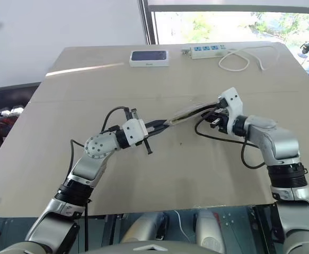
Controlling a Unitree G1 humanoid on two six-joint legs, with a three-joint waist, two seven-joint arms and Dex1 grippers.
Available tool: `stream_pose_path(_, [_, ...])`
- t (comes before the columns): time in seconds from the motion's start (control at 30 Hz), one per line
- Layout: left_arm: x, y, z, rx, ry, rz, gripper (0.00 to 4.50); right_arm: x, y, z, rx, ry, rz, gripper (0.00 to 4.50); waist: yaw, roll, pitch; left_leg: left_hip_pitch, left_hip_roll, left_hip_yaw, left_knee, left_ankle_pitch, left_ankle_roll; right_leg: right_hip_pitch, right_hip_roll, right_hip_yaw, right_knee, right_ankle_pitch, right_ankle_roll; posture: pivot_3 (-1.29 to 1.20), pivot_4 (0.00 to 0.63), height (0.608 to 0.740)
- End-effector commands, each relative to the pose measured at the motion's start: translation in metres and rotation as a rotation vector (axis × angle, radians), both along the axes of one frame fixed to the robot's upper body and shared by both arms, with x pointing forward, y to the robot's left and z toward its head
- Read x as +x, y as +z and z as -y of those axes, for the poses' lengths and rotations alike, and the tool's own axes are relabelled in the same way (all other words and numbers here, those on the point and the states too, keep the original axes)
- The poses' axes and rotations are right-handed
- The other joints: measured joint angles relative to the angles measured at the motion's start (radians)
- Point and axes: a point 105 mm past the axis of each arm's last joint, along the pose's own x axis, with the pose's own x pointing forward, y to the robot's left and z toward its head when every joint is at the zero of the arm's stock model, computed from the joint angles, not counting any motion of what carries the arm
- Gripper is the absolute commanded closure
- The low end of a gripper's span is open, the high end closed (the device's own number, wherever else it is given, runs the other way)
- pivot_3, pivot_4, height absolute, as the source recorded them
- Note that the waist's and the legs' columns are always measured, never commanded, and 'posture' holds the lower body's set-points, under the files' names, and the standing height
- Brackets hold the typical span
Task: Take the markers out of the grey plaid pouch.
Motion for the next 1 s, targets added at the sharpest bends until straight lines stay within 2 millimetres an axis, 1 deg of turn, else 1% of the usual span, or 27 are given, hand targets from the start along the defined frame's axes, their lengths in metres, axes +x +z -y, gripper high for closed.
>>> stream_pose_path(0.03, [-0.001,0.010,-0.003,-0.023,0.000,0.042,4.50,-0.009,0.028,0.004,-0.026,0.060,0.093,4.47,0.001,0.000,0.000,0.000,0.000,0.000,0.000,0.000,0.000,0.000,0.000,0.000,0.000,0.000,0.000,0.00,0.150,0.740])
stream_pose_path(0.2, [0.001,0.008,-0.005,-0.021,0.008,0.039,4.50,-0.040,0.043,0.001,-0.039,0.210,0.081,4.47,0.001,0.000,0.000,0.000,0.000,-0.001,0.000,0.000,0.000,0.000,0.000,0.000,0.000,0.000,0.000,0.00,0.150,0.740])
stream_pose_path(0.23, [0.001,0.008,-0.004,-0.022,0.007,0.038,4.50,-0.045,0.045,0.001,-0.038,0.232,0.076,4.47,0.000,0.000,0.000,0.000,0.000,-0.001,0.000,0.000,0.000,0.000,0.000,0.000,0.000,0.000,0.000,0.00,0.150,0.740])
stream_pose_path(0.3, [0.002,0.008,-0.004,-0.023,0.005,0.039,4.50,-0.048,0.050,-0.001,-0.024,0.246,0.077,4.47,-0.001,0.000,0.000,0.000,0.000,-0.001,0.000,0.000,0.000,0.000,0.000,0.000,0.000,0.000,0.000,0.00,0.150,0.740])
stream_pose_path(0.4, [0.003,0.008,-0.002,-0.023,0.000,0.042,4.50,-0.044,0.051,-0.001,-0.011,0.221,0.080,4.47,0.001,0.000,0.000,0.000,0.000,-0.001,0.000,0.000,0.000,0.000,0.000,0.000,0.000,0.000,0.000,0.00,0.150,0.740])
stream_pose_path(0.57, [0.002,0.009,0.000,-0.016,-0.024,0.048,4.50,-0.032,0.043,-0.003,-0.008,0.169,0.076,4.47,0.001,0.000,0.000,0.000,0.000,-0.001,0.000,0.000,0.000,0.000,0.000,0.000,0.000,0.000,0.000,0.00,0.150,0.740])
stream_pose_path(0.8, [0.002,0.010,0.002,-0.017,-0.032,0.051,4.50,-0.023,0.029,-0.006,-0.027,0.133,0.049,4.47,0.001,0.000,0.000,0.000,0.000,0.000,0.000,0.000,0.000,0.000,0.000,0.000,0.000,0.000,0.000,0.00,0.150,0.740])
stream_pose_path(0.9, [0.000,0.011,0.003,-0.021,-0.040,0.051,4.50,-0.016,0.026,-0.009,-0.050,0.112,0.067,4.47,0.001,0.000,0.000,0.000,0.000,0.000,0.000,0.000,0.000,0.000,0.000,0.000,0.000,0.000,0.000,0.00,0.150,0.740])
stream_pose_path(0.93, [-0.001,0.011,0.004,-0.024,-0.045,0.048,4.50,-0.010,0.027,-0.011,-0.078,0.100,0.110,4.47,0.000,0.000,0.000,0.000,0.000,0.000,0.000,0.000,0.000,0.000,0.000,0.000,0.000,0.000,0.000,0.00,0.150,0.740])
stream_pose_path(0.97, [-0.001,0.011,0.006,-0.029,-0.050,0.040,4.50,-0.007,0.029,-0.013,-0.107,0.099,0.155,3.97,-0.001,0.000,0.000,0.000,0.000,0.000,0.000,0.000,0.000,0.000,0.000,0.000,0.000,0.000,0.000,0.00,0.150,0.740])
stream_pose_path(1.0, [-0.003,0.011,0.008,-0.034,-0.060,0.033,4.50,-0.006,0.029,-0.017,-0.139,0.122,0.184,3.89,-0.001,0.000,0.000,0.000,0.000,0.000,0.000,0.000,0.000,0.000,0.000,0.000,0.000,0.000,0.000,0.00,0.150,0.740])
